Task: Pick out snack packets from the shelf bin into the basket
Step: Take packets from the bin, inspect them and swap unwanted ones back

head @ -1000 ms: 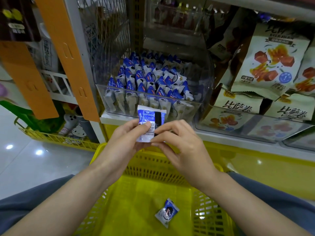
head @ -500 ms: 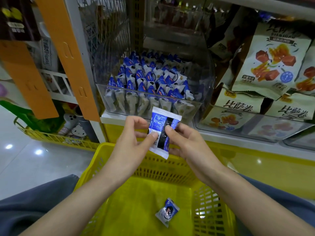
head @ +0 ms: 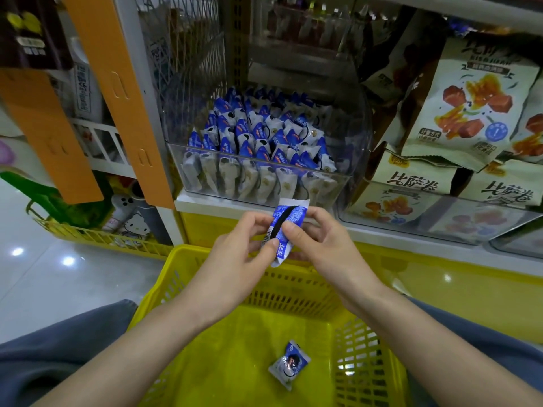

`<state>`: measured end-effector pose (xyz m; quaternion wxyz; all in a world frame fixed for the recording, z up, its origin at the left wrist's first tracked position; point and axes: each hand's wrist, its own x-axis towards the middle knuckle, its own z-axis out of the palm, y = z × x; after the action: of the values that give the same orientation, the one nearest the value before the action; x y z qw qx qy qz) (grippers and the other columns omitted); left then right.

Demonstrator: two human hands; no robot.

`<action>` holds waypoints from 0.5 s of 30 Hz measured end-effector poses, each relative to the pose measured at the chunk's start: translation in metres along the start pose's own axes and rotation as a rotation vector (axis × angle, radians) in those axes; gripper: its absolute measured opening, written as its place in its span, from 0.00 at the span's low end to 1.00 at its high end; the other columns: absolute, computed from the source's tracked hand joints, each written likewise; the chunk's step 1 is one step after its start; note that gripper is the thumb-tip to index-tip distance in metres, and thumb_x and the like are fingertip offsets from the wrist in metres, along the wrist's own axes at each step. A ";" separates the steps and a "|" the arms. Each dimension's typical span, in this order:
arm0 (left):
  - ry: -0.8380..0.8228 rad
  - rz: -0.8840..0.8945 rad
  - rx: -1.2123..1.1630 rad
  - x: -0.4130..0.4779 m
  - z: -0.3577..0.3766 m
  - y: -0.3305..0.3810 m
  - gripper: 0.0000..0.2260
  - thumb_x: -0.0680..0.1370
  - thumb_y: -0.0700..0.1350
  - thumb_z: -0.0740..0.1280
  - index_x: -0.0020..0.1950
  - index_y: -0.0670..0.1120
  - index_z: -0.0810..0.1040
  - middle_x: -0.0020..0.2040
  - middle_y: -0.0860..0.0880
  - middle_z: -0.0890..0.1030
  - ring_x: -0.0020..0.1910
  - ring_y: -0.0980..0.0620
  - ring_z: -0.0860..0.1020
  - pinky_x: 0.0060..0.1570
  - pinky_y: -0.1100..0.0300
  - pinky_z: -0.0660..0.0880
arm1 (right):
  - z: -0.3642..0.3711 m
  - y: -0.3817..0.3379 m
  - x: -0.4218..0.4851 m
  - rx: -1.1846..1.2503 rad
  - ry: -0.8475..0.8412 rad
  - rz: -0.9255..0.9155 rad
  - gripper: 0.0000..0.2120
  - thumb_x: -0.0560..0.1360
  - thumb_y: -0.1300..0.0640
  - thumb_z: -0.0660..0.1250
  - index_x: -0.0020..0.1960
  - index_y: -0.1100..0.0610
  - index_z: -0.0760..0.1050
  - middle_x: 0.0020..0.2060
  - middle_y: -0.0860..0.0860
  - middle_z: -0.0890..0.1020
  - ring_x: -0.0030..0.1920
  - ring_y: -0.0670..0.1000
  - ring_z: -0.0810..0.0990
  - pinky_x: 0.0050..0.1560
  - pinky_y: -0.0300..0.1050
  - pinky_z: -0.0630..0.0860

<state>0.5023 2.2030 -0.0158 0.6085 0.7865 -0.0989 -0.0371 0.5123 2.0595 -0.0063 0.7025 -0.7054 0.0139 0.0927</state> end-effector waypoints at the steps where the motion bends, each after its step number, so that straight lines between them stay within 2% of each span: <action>1: -0.027 0.000 0.002 0.000 0.000 -0.001 0.12 0.77 0.39 0.63 0.51 0.56 0.71 0.52 0.56 0.80 0.42 0.63 0.80 0.39 0.72 0.73 | 0.000 0.001 0.000 -0.019 0.002 -0.009 0.12 0.74 0.59 0.67 0.57 0.58 0.72 0.49 0.54 0.83 0.45 0.47 0.82 0.47 0.44 0.80; 5: -0.089 -0.004 0.015 -0.001 -0.001 -0.003 0.14 0.77 0.36 0.62 0.52 0.57 0.69 0.51 0.56 0.80 0.38 0.66 0.79 0.38 0.72 0.72 | -0.002 0.005 0.000 -0.113 -0.004 -0.041 0.14 0.72 0.58 0.69 0.57 0.57 0.72 0.50 0.53 0.82 0.51 0.48 0.81 0.53 0.46 0.78; 9: -0.104 0.002 0.009 -0.001 0.000 -0.003 0.13 0.78 0.38 0.62 0.55 0.56 0.69 0.53 0.55 0.81 0.44 0.65 0.80 0.44 0.71 0.73 | -0.002 0.004 0.001 -0.029 -0.033 0.002 0.13 0.73 0.58 0.67 0.57 0.56 0.72 0.53 0.55 0.80 0.43 0.45 0.82 0.43 0.42 0.81; 11: -0.073 0.019 0.032 -0.001 -0.001 -0.002 0.12 0.77 0.42 0.65 0.56 0.56 0.70 0.52 0.57 0.80 0.48 0.65 0.79 0.48 0.71 0.73 | -0.003 0.002 0.002 -0.018 -0.040 -0.011 0.12 0.74 0.59 0.66 0.57 0.56 0.72 0.53 0.54 0.80 0.44 0.45 0.82 0.43 0.43 0.81; 15: 0.090 0.041 0.057 0.001 -0.004 0.000 0.07 0.73 0.47 0.69 0.48 0.51 0.74 0.47 0.55 0.80 0.45 0.62 0.78 0.41 0.66 0.75 | -0.001 -0.001 0.002 -0.086 -0.091 -0.128 0.09 0.75 0.62 0.64 0.54 0.55 0.74 0.51 0.52 0.81 0.50 0.45 0.81 0.48 0.39 0.79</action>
<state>0.5044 2.2061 -0.0144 0.5902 0.8023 -0.0884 0.0135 0.5147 2.0586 -0.0052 0.6760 -0.7295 -0.0668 0.0801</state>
